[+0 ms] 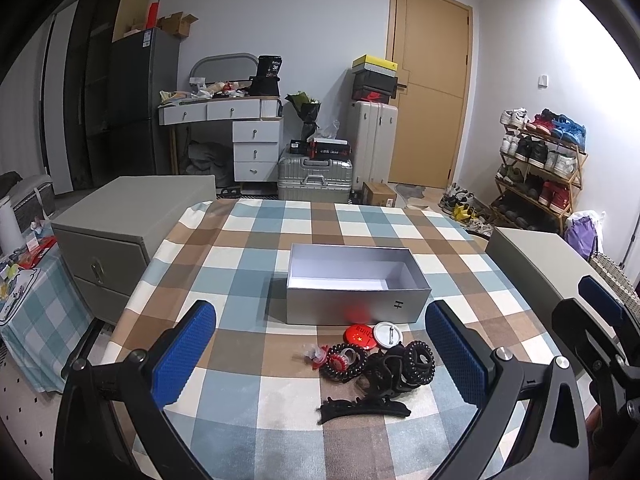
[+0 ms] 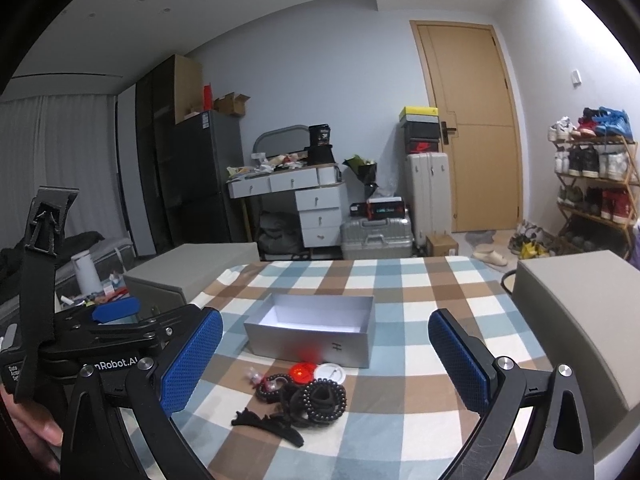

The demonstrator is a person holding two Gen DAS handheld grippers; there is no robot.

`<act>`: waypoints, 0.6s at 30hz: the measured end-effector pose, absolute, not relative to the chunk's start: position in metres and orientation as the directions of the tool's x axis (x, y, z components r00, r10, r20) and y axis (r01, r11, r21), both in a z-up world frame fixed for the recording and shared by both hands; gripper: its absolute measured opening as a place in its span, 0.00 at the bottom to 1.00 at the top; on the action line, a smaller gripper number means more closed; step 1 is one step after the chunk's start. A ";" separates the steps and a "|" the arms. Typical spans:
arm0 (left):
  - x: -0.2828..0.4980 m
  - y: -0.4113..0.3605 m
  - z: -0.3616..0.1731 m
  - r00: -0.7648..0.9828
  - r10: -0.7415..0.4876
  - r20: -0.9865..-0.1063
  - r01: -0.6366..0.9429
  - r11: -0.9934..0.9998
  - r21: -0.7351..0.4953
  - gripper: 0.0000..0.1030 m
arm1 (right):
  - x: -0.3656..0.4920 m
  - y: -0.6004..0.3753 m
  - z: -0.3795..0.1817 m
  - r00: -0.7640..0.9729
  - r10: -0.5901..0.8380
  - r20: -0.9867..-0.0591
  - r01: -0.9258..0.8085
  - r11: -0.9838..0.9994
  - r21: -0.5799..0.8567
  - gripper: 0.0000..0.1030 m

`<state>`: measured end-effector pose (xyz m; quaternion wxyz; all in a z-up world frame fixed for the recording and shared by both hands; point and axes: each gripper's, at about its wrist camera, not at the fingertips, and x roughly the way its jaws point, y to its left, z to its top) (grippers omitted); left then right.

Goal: Organize jewelry

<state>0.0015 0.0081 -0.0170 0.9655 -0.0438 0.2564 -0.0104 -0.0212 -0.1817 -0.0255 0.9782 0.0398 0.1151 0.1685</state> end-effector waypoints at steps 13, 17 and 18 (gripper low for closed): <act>0.028 0.033 -0.044 0.830 -0.019 -0.557 -0.043 0.994 -0.099 0.99 | 0.050 -0.182 -0.085 0.749 0.480 -0.457 -0.385 0.876 0.290 1.00; 0.035 0.041 -0.058 0.808 -0.009 -0.590 -0.059 0.994 -0.096 0.99 | 0.080 -0.178 -0.115 0.656 0.527 -0.540 -0.378 0.849 0.369 1.00; 0.037 0.042 -0.061 0.800 -0.014 -0.600 -0.060 0.993 -0.103 0.99 | 0.085 -0.178 -0.121 0.638 0.540 -0.548 -0.376 0.840 0.391 0.98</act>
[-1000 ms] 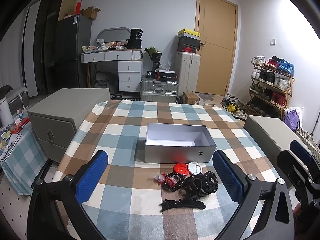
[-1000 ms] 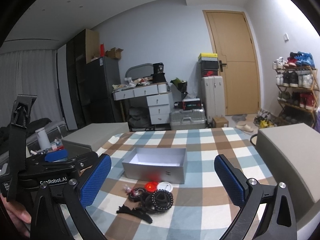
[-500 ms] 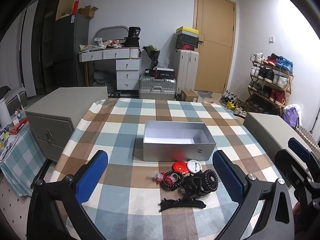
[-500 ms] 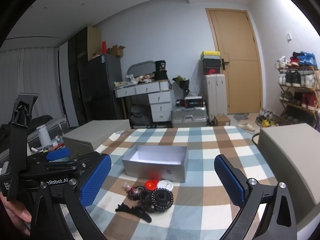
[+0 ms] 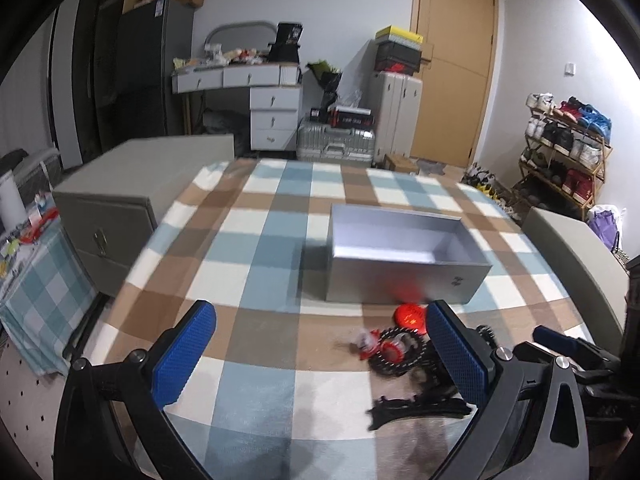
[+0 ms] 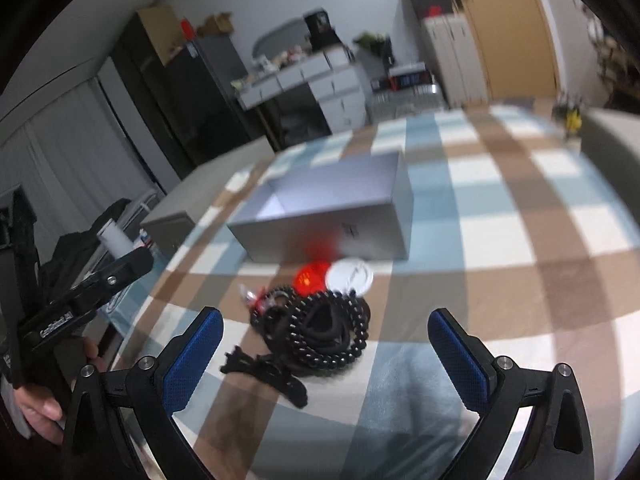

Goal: Organize jewelry
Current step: 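Lower the right tool to the black beaded bracelet and close on it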

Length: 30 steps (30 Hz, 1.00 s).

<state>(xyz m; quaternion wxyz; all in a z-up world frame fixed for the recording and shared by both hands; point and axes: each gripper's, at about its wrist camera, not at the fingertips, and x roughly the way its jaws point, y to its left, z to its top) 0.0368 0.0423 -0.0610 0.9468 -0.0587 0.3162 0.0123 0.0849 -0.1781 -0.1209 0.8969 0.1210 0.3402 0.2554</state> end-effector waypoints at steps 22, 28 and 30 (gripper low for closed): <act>0.044 0.035 -0.090 0.725 -0.078 -0.684 0.005 0.994 -0.108 0.99 | 0.097 -0.170 -0.138 0.567 0.591 -0.573 -0.386 0.806 0.449 0.47; 0.046 0.036 -0.091 0.723 -0.074 -0.687 0.005 0.995 -0.102 0.99 | 0.095 -0.172 -0.137 0.573 0.599 -0.560 -0.387 0.799 0.460 0.46; 0.045 0.036 -0.091 0.721 -0.074 -0.688 0.005 0.995 -0.102 0.99 | 0.094 -0.172 -0.136 0.576 0.602 -0.553 -0.391 0.797 0.460 0.46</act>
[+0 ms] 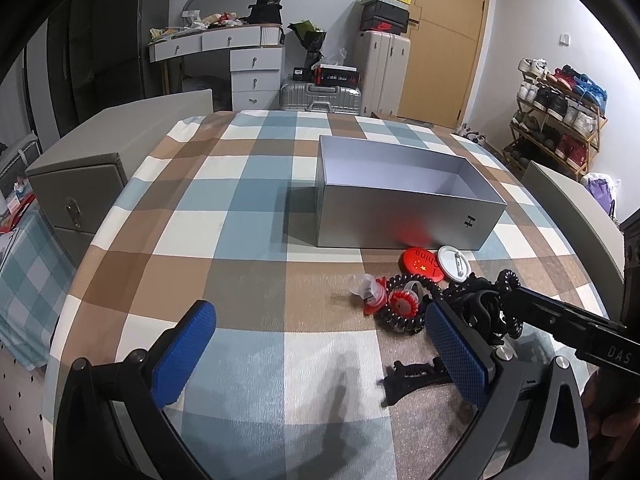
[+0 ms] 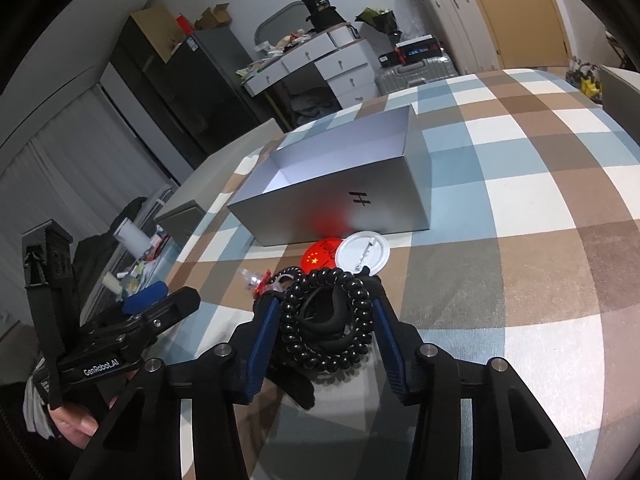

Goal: Organize jewelry
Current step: 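Lower the right tool to the black beaded bracelet and close on it, then lift the bracelet with the right tool while the left tool grasps the black hair clip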

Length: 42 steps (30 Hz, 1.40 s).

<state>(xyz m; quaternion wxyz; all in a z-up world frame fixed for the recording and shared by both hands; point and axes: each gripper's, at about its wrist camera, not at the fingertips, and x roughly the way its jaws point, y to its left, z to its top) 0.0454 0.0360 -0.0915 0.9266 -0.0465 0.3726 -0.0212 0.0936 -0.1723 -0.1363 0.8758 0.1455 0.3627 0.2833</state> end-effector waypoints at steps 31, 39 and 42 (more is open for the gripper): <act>0.052 -0.008 -0.118 0.536 -0.260 -0.803 0.259 0.956 -0.137 0.99 | 0.058 -0.212 -0.102 0.716 0.606 -0.345 -0.430 0.774 0.465 0.45; 0.050 -0.023 -0.121 0.456 -0.276 -0.846 0.474 0.880 -0.032 0.78 | 0.056 -0.215 -0.103 0.714 0.614 -0.337 -0.438 0.767 0.469 0.45; 0.045 -0.027 -0.118 0.426 -0.298 -0.854 0.546 0.838 -0.020 0.58 | 0.055 -0.216 -0.104 0.715 0.616 -0.331 -0.440 0.764 0.473 0.45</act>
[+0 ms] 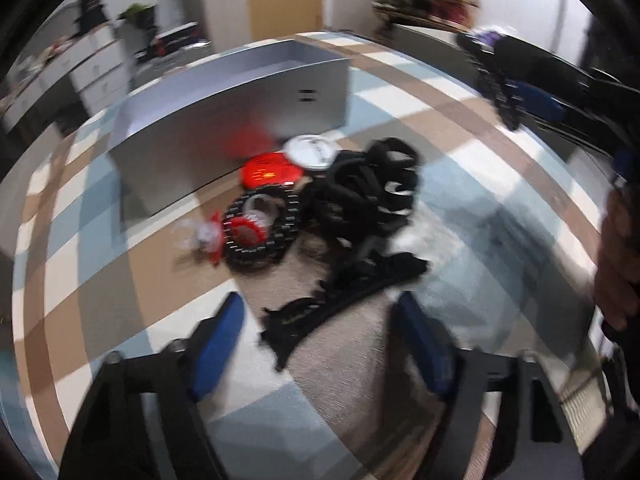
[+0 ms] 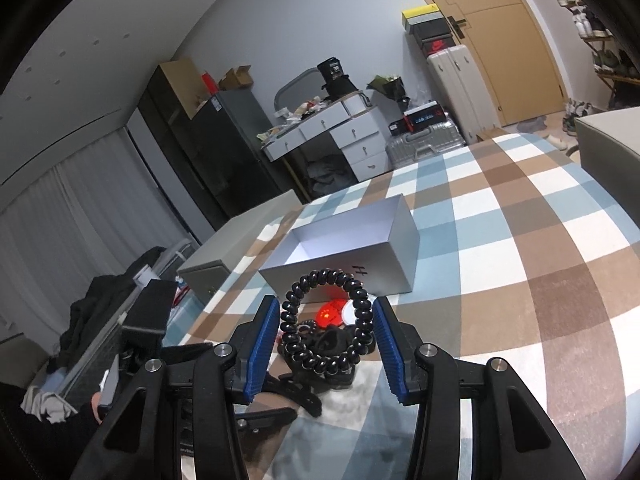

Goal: Organize jewelry
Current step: 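Lift the bracelet with the right tool while the left tool grasps the black hair clip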

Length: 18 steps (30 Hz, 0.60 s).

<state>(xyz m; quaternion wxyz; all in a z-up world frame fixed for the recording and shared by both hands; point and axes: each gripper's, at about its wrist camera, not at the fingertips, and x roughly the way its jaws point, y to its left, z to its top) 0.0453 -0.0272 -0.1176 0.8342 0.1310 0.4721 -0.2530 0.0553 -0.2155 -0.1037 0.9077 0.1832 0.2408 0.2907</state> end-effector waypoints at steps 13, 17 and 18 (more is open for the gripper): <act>0.033 -0.038 -0.109 0.339 -0.333 -0.880 0.633 0.773 -0.049 0.28 | 0.049 -0.222 -0.101 0.722 0.621 -0.306 -0.444 0.754 0.485 0.45; 0.044 -0.044 -0.110 0.316 -0.366 -0.875 0.631 0.770 -0.094 0.38 | 0.045 -0.226 -0.098 0.727 0.619 -0.298 -0.445 0.755 0.482 0.45; 0.045 -0.047 -0.111 0.309 -0.366 -0.878 0.640 0.763 -0.093 0.38 | 0.045 -0.227 -0.098 0.728 0.618 -0.297 -0.444 0.755 0.483 0.45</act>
